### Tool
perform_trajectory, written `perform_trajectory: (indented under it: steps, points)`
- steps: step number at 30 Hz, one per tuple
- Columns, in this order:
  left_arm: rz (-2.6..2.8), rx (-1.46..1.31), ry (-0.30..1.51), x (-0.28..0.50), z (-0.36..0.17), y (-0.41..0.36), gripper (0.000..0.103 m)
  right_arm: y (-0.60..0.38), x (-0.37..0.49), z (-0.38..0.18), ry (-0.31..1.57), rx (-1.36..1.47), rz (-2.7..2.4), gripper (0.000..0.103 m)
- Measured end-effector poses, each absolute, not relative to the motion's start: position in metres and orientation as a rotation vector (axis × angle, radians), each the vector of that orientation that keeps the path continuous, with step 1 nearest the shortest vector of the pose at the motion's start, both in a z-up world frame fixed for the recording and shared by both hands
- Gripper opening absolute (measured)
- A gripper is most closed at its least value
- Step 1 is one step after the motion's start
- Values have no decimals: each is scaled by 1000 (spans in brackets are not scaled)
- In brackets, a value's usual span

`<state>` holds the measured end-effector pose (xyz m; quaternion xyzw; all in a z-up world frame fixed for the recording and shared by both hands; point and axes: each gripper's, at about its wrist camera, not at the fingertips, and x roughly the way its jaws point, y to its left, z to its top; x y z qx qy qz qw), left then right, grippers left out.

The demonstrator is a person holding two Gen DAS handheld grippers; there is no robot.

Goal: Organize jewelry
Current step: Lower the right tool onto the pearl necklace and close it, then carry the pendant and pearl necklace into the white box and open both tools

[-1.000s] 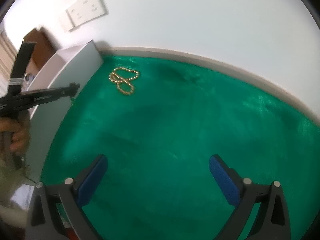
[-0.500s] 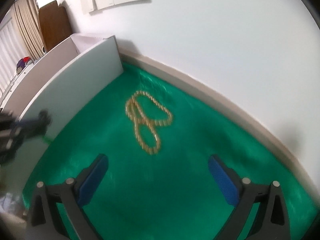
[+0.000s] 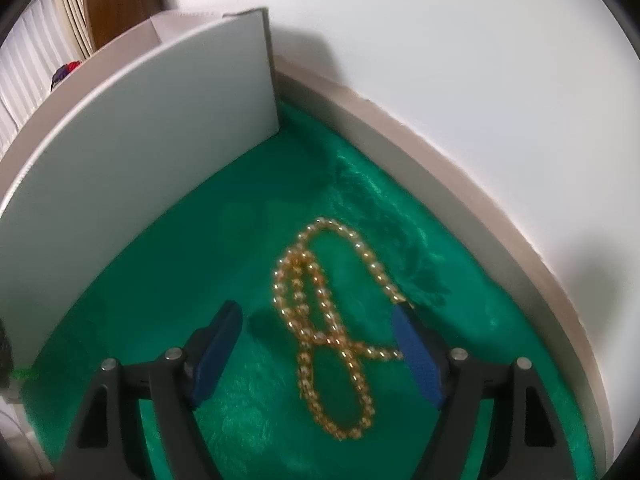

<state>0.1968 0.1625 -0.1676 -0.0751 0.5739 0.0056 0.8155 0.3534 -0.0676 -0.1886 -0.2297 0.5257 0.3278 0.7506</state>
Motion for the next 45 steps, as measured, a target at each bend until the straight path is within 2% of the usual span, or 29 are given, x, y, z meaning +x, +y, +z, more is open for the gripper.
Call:
perform_trajectory:
  steps: [2, 3, 4, 6, 17, 25, 36, 45]
  points:
    - [5, -159, 1230, 194, -169, 161, 6, -63, 353, -186, 1127, -487, 710, 54]
    - [2, -157, 1232, 193, -169, 160, 6, -63, 354, -183, 1125, -479, 702, 29]
    - [0, -156, 1234, 192, -169, 160, 6, -63, 355, -182, 1134, -469, 695, 13]
    - [-8, -160, 1233, 188, -167, 159, 7, -69, 355, -172, 1135, -412, 688, 8]
    - [-68, -198, 1194, 166, -132, 154, 6, -171, 300, -64, 1096, -8, 746, 8]
    - [-141, -233, 1152, 151, -100, 141, 6, -195, 240, -10, 1034, 3, 770, 8]
    - [-174, -282, 1093, 139, -55, 139, 6, -197, 197, 24, 1058, -14, 820, 8]
    - [33, -364, 986, 104, 5, 218, 6, -151, 207, 95, 909, -34, 962, 8]
